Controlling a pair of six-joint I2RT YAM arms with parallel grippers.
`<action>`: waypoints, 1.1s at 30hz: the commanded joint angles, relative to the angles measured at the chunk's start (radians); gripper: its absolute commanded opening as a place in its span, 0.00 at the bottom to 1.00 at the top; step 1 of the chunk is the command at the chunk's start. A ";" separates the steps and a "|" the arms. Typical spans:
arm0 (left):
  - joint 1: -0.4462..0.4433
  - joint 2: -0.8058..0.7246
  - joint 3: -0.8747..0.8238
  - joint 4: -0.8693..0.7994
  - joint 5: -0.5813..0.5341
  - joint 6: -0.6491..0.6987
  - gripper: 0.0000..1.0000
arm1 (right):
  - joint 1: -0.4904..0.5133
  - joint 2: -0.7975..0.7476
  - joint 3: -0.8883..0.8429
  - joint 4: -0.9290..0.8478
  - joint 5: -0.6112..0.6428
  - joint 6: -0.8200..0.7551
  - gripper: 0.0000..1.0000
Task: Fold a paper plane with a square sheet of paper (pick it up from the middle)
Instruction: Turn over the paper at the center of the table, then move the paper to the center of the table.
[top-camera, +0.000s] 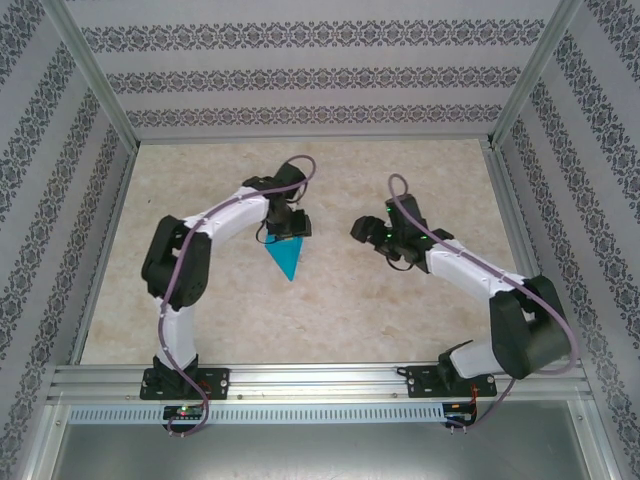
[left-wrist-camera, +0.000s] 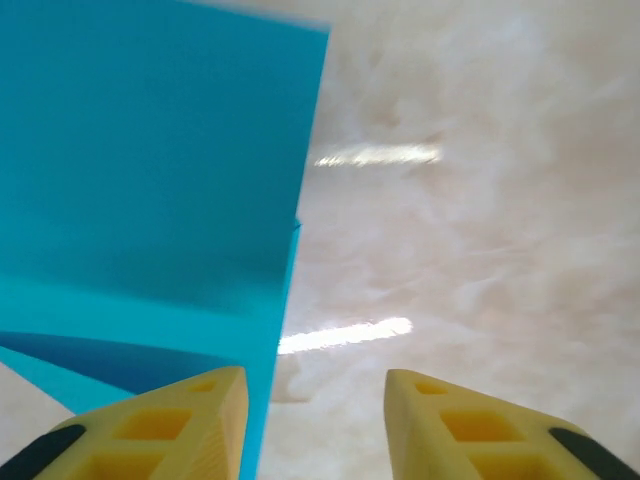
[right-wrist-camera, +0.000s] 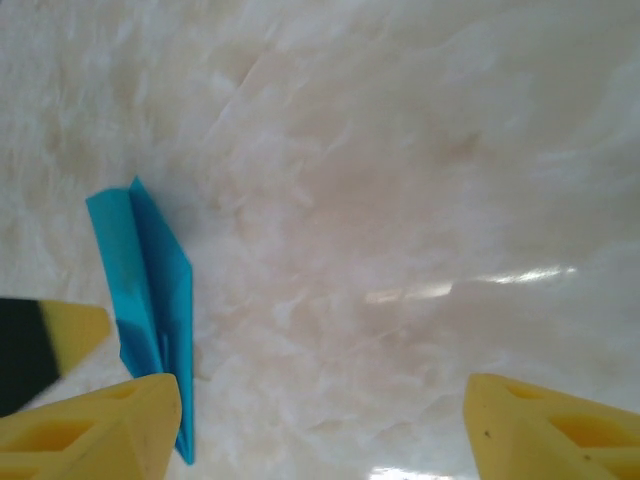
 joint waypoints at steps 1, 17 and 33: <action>0.068 -0.132 -0.051 0.102 0.107 -0.014 0.46 | 0.105 0.076 0.079 0.085 0.020 0.033 0.65; 0.304 -0.394 -0.377 0.101 -0.095 -0.072 0.66 | 0.368 0.603 0.594 -0.027 -0.077 0.024 0.36; 0.311 -0.410 -0.387 0.098 -0.124 -0.018 0.86 | 0.282 0.727 0.666 -0.382 -0.181 -0.337 0.36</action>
